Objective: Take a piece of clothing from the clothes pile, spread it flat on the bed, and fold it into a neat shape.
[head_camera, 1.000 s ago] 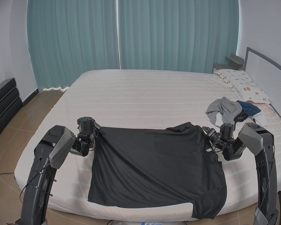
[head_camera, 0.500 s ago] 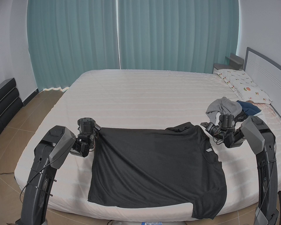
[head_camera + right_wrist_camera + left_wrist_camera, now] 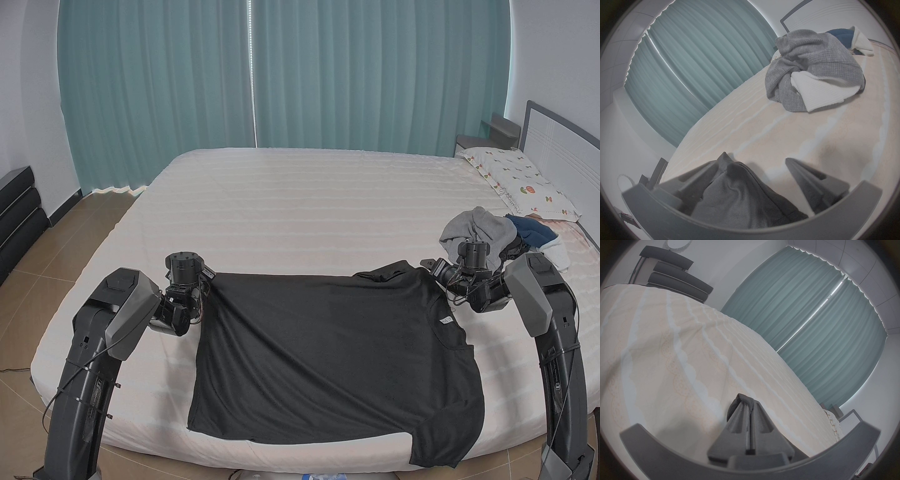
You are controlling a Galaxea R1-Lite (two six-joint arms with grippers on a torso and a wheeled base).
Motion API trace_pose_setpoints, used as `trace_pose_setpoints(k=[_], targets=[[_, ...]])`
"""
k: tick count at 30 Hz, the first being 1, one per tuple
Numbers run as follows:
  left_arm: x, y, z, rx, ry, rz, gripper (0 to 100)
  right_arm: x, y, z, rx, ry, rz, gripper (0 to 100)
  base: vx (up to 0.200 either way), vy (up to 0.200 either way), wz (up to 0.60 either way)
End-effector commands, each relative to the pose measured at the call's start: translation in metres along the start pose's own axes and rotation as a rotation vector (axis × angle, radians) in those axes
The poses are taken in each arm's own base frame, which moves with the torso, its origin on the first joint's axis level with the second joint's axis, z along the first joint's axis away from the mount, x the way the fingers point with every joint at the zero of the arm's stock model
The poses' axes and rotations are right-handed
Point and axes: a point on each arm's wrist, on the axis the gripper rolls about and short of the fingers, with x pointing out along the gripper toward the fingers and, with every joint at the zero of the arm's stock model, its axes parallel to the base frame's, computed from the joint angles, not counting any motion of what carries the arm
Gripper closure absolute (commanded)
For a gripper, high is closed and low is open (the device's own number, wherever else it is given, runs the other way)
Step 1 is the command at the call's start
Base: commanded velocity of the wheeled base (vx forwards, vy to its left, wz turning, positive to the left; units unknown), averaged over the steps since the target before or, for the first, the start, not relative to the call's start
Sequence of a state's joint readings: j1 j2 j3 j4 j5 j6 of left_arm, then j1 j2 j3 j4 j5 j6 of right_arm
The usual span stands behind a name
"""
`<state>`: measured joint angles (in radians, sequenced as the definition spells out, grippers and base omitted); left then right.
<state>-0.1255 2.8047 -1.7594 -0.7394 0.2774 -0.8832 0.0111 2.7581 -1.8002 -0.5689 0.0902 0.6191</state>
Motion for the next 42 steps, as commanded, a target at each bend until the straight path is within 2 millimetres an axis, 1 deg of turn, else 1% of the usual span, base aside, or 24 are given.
trace_pose_setpoints(k=[1,6,13,15,17,19,22,28,32,37,38,42], targets=[[0.000,0.000,0.000,0.000,0.000,-0.001,100,0.004,-0.004,-0.008,-0.001,0.014,-0.005,100,0.000,0.000,0.00],[-0.001,0.001,-0.001,0.003,0.004,0.005,100,0.008,-0.007,-0.012,-0.003,0.018,-0.008,100,0.000,0.000,0.00],[0.001,0.000,0.001,-0.001,-0.028,0.007,100,0.011,0.004,0.005,0.000,-0.066,0.022,100,0.000,0.000,0.00],[0.002,0.001,0.001,-0.003,-0.042,0.013,100,0.012,0.005,0.007,0.001,-0.081,0.020,100,0.000,0.000,0.00],[0.003,0.000,0.001,-0.004,-0.046,0.011,100,0.019,0.007,0.009,-0.002,-0.130,0.014,100,0.000,0.000,0.00],[0.004,0.000,0.002,-0.006,-0.052,0.010,100,0.023,0.003,0.003,0.001,-0.138,-0.011,100,0.000,0.000,0.00],[0.003,-0.001,0.002,-0.006,-0.051,0.007,100,0.023,0.006,0.002,-0.003,-0.153,-0.004,100,0.000,0.000,0.00],[0.004,-0.005,0.005,-0.017,-0.074,-0.020,100,0.021,0.014,0.008,-0.015,-0.215,0.042,100,0.000,0.000,0.00],[0.004,-0.005,0.005,-0.017,-0.074,-0.020,100,0.021,0.013,0.009,-0.018,-0.225,0.044,100,0.000,0.000,0.00],[0.003,-0.006,0.004,-0.013,-0.064,-0.020,100,0.026,0.004,-0.003,-0.036,-0.195,0.015,100,0.000,0.000,0.00],[0.003,-0.006,0.004,-0.013,-0.064,-0.020,0,0.028,0.002,-0.006,-0.039,-0.190,0.006,0,0.000,0.000,0.00],[0.003,-0.006,0.003,-0.012,-0.063,-0.019,0,0.028,0.005,-0.009,-0.039,-0.192,0.001,0,0.000,0.000,0.00]])
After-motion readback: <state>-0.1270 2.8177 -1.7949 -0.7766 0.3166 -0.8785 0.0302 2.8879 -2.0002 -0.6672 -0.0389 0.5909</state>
